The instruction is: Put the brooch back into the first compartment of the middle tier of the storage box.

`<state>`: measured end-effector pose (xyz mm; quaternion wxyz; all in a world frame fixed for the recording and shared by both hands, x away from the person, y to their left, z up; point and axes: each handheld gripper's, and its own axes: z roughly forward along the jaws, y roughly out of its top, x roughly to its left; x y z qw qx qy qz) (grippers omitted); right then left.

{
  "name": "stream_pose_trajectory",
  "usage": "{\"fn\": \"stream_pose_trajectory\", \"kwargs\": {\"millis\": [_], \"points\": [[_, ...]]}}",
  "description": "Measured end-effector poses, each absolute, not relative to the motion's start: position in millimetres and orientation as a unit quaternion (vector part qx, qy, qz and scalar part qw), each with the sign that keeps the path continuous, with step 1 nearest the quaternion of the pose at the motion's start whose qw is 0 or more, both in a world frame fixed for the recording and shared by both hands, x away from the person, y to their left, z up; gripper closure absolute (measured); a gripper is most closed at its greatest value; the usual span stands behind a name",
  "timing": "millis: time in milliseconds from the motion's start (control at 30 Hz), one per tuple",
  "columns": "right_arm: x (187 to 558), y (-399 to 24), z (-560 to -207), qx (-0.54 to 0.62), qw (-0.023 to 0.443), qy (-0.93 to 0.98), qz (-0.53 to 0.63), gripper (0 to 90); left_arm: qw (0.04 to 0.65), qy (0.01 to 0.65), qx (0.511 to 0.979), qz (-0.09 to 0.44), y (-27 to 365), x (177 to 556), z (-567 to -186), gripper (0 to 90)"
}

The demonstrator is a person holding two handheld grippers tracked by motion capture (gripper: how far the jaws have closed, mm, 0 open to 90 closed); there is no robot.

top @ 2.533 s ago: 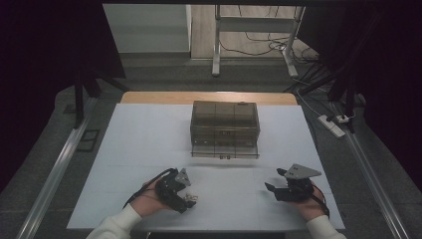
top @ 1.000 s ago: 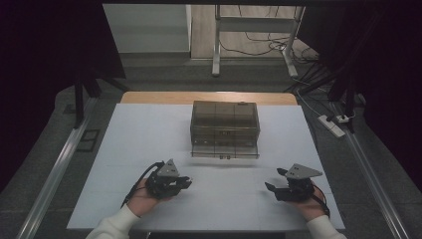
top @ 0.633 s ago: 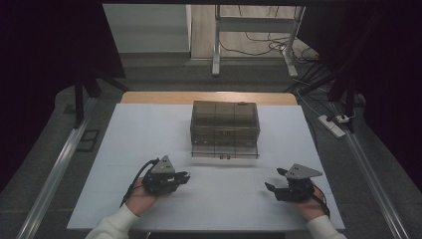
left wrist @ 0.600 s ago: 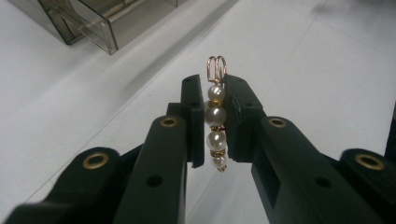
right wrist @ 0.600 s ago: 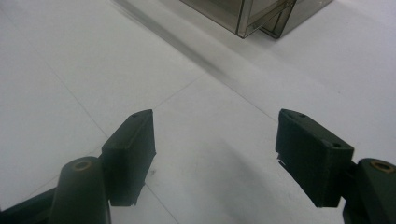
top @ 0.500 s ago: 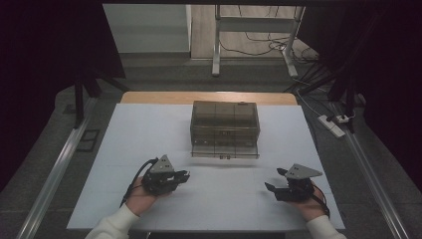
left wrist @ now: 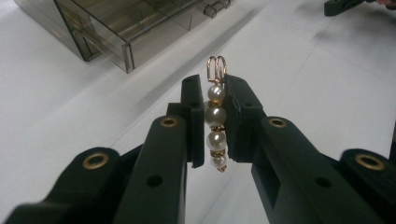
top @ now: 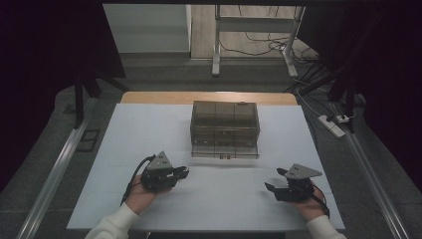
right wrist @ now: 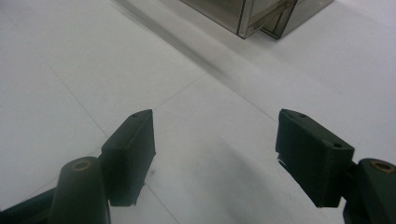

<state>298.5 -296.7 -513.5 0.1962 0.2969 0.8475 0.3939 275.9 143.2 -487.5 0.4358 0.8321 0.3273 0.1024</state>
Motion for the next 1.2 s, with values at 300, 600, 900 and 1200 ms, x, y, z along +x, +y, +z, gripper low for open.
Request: {"fn": "stream_pose_trajectory", "kwargs": {"millis": [300, 600, 900, 1200], "points": [[299, -297, -514, 0.297, 0.195, 0.848, 0.393, 28.2, 0.441, 0.331, 0.827, 0.107, 141, 281, -484, 78.5], [299, -297, -514, 0.297, 0.195, 0.848, 0.393, 28.2, 0.446, 0.331, 0.824, 0.112, 138, 287, -480, 78.4], [299, -296, -514, 0.297, 0.195, 0.849, 0.391, 28.2, 0.444, 0.333, 0.824, 0.116, 134, 295, -479, 78.4], [299, -297, -514, 0.297, 0.195, 0.849, 0.392, 28.2, 0.444, 0.336, 0.822, 0.119, 131, 303, -478, 78.3]]}}
